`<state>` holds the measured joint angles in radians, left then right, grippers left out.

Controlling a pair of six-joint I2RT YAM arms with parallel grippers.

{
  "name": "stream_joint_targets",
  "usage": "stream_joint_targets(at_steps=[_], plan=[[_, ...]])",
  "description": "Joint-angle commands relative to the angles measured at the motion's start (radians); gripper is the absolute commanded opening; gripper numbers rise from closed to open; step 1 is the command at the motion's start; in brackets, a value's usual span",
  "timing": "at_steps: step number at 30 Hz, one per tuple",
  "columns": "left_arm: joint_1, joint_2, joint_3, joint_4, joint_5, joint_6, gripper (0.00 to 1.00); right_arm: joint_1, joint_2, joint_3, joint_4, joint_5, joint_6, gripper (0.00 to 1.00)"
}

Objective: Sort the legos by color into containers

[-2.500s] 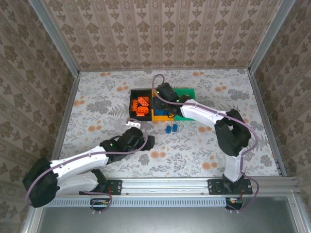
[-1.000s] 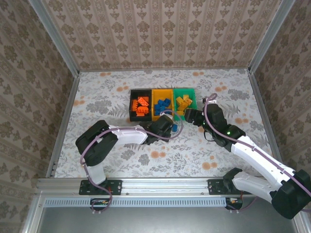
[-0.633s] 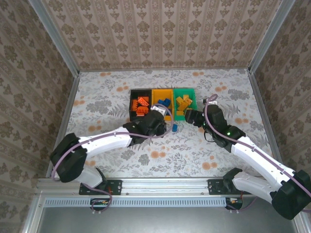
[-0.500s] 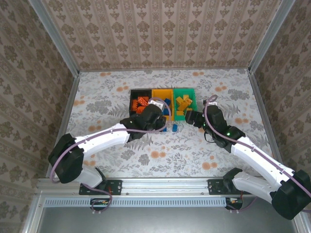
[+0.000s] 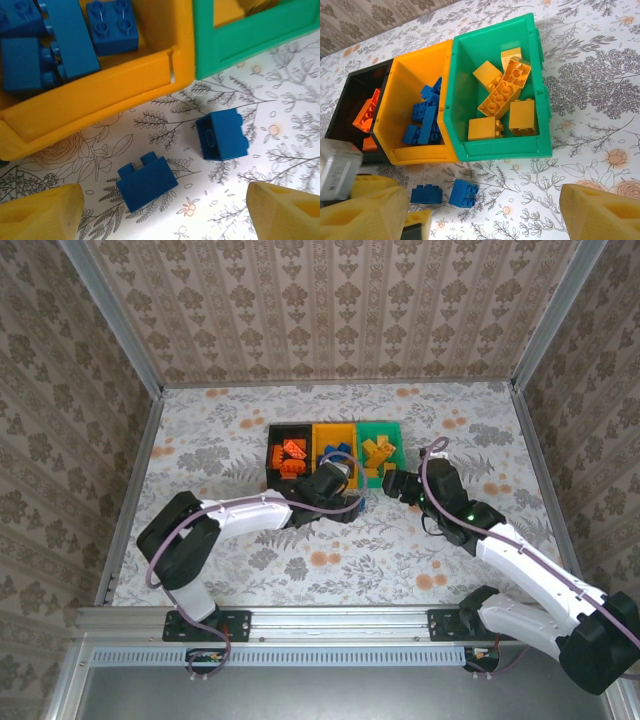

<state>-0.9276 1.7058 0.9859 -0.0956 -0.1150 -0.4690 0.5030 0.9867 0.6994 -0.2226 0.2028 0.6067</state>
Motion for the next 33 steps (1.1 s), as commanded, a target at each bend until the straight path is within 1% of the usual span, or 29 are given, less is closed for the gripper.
stream_joint_targets(at_steps=[1, 5, 14, 21, 24, 29, 33], plan=[[0.01, 0.028, 0.006, 0.039, 0.002, -0.016, 0.86, -0.012, -0.044, -0.003, -0.034, 0.004, 0.005, 0.81], [0.021, 0.067, 0.015, 0.055, 0.011, -0.014, 0.82, -0.019, -0.063, -0.003, -0.044, 0.004, 0.001, 0.81], [0.027, 0.141, 0.014, 0.078, 0.006, -0.026, 0.63, -0.029, -0.078, 0.0, -0.053, -0.001, -0.001, 0.81], [0.027, 0.138, 0.008, 0.098, 0.01, -0.019, 0.4, -0.033, -0.085, 0.002, -0.06, -0.003, -0.001, 0.81], [0.021, 0.107, 0.0, 0.086, 0.005, -0.02, 0.33, -0.035, -0.086, 0.005, -0.063, -0.003, -0.001, 0.81], [0.0, -0.04, -0.03, 0.04, -0.012, -0.024, 0.32, -0.037, -0.084, 0.008, -0.06, -0.006, 0.001, 0.81], [-0.001, -0.157, 0.017, -0.066, -0.054, -0.007, 0.32, -0.037, -0.08, 0.002, -0.053, -0.014, 0.007, 0.81]])
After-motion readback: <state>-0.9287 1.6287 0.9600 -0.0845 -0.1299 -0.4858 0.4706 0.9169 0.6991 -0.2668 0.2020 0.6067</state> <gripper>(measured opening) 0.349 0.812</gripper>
